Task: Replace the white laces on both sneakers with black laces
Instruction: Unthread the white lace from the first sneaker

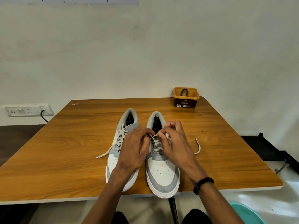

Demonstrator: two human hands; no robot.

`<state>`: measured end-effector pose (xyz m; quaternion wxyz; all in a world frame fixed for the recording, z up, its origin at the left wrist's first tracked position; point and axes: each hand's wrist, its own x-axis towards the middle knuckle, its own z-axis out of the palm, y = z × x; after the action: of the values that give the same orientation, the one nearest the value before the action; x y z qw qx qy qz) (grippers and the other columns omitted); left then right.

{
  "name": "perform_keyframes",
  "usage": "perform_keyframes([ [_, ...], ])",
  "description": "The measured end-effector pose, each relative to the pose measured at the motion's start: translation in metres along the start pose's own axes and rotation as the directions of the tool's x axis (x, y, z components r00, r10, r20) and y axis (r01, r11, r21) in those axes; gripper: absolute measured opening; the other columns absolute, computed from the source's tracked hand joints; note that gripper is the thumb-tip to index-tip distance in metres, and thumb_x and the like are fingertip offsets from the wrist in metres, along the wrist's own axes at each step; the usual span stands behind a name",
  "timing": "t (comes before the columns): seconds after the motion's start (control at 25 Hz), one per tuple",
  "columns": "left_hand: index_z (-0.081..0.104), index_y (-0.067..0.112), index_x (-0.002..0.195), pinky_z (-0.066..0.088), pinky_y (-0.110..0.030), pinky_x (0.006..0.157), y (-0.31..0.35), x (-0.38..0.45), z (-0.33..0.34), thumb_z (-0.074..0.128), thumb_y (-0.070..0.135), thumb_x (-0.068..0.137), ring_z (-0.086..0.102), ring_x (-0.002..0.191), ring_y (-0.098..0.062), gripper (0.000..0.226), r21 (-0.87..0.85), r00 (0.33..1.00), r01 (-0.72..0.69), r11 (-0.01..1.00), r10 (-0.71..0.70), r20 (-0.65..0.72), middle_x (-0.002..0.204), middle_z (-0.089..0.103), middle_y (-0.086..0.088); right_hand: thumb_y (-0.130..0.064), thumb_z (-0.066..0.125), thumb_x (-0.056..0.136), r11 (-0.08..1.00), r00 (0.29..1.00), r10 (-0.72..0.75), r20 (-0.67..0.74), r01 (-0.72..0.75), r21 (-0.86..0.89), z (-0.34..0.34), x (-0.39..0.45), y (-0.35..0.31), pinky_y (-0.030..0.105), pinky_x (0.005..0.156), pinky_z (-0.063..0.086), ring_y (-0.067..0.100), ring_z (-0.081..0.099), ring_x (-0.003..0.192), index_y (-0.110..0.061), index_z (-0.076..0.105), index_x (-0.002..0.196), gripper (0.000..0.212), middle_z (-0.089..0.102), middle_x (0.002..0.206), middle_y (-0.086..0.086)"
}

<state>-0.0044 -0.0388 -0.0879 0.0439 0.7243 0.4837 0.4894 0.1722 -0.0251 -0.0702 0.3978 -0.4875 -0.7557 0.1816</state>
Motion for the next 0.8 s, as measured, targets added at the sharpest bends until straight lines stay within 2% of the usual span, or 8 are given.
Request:
perform_keyframes([
  [0.12,0.073,0.016,0.107,0.05,-0.022,0.079,0.003,-0.001,0.001,0.053,0.015,0.1,0.063,0.09,-0.006,0.021,0.028,1.0,0.003,1.0,-0.003,-0.004,0.1,0.069,0.007,-0.025,0.059,0.105,0.832,0.925,0.359,-0.123,-0.257,0.492,0.006,-0.014,0.001,0.02,0.077,0.056,0.012,0.066,0.099,-0.012,0.07,0.093,0.021,0.063,0.112,0.004],
  [0.2,0.072,0.018,0.106,0.049,-0.02,0.078,0.004,-0.001,0.001,0.054,0.016,0.1,0.062,0.089,-0.005,0.02,0.05,1.0,0.008,0.999,-0.008,-0.006,0.1,0.068,0.008,-0.024,0.06,0.103,0.554,0.854,0.519,0.018,-0.353,0.754,0.0,-0.018,-0.002,0.031,0.078,0.055,0.02,0.065,0.087,-0.009,0.067,0.079,0.029,0.069,0.086,0.008],
  [0.24,0.072,0.018,0.106,0.048,-0.019,0.077,0.004,-0.001,0.001,0.053,0.016,0.1,0.062,0.089,-0.005,0.02,0.052,1.0,0.011,0.999,-0.011,-0.007,0.1,0.068,0.008,-0.031,0.062,0.103,0.523,0.857,0.509,0.079,-0.381,0.762,-0.008,-0.018,-0.004,0.033,0.08,0.053,0.019,0.064,0.084,-0.011,0.065,0.074,0.034,0.067,0.079,0.005],
  [0.36,0.072,0.019,0.108,0.046,-0.015,0.079,0.003,-0.001,0.002,0.052,0.019,0.101,0.061,0.09,-0.004,0.022,0.072,1.0,0.018,0.997,-0.018,-0.008,0.101,0.068,0.009,-0.053,0.075,0.088,0.722,0.907,0.391,0.158,-0.408,0.559,-0.024,-0.016,-0.012,0.027,0.077,0.051,0.002,0.067,0.083,-0.02,0.072,0.078,0.035,0.072,0.087,-0.008],
  [0.48,0.072,0.019,0.111,0.047,-0.016,0.082,0.002,-0.002,0.001,0.048,0.02,0.101,0.061,0.092,-0.003,0.025,0.073,1.0,0.011,0.997,-0.01,-0.007,0.102,0.068,0.008,-0.045,0.079,0.089,0.977,0.984,0.176,0.022,-0.177,0.119,-0.022,-0.009,-0.011,0.023,0.085,0.054,0.002,0.06,0.107,-0.038,0.073,0.114,0.027,0.057,0.124,-0.014],
  [0.56,0.072,0.018,0.112,0.047,-0.017,0.082,0.001,-0.003,0.001,0.046,0.02,0.101,0.062,0.092,-0.004,0.028,0.078,1.0,0.013,0.997,-0.014,0.002,0.103,0.068,0.007,-0.04,0.076,0.093,0.996,0.998,0.038,0.058,-0.033,-0.079,-0.016,-0.006,-0.011,0.022,0.09,0.052,0.004,0.053,0.11,-0.035,0.073,0.122,0.029,0.049,0.121,-0.011],
  [0.68,0.073,0.018,0.113,0.044,-0.012,0.082,0.002,-0.003,0.001,0.044,0.023,0.1,0.061,0.091,-0.002,0.032,0.086,1.0,0.027,0.996,-0.027,0.007,0.103,0.068,0.007,-0.037,0.075,0.095,0.995,0.995,0.021,0.096,-0.011,-0.104,-0.007,-0.007,-0.01,0.016,0.089,0.05,0.005,0.052,0.109,-0.028,0.077,0.114,0.022,0.046,0.115,-0.009],
  [0.8,0.073,0.018,0.113,0.042,-0.01,0.083,0.002,-0.003,0.0,0.044,0.021,0.099,0.06,0.093,0.0,0.032,0.071,1.0,0.02,0.997,-0.02,0.009,0.104,0.068,0.008,-0.029,0.075,0.096,0.992,0.996,0.081,0.02,-0.083,0.099,-0.001,-0.01,-0.005,0.013,0.084,0.053,0.003,0.059,0.104,-0.025,0.078,0.099,0.006,0.054,0.113,-0.011],
])
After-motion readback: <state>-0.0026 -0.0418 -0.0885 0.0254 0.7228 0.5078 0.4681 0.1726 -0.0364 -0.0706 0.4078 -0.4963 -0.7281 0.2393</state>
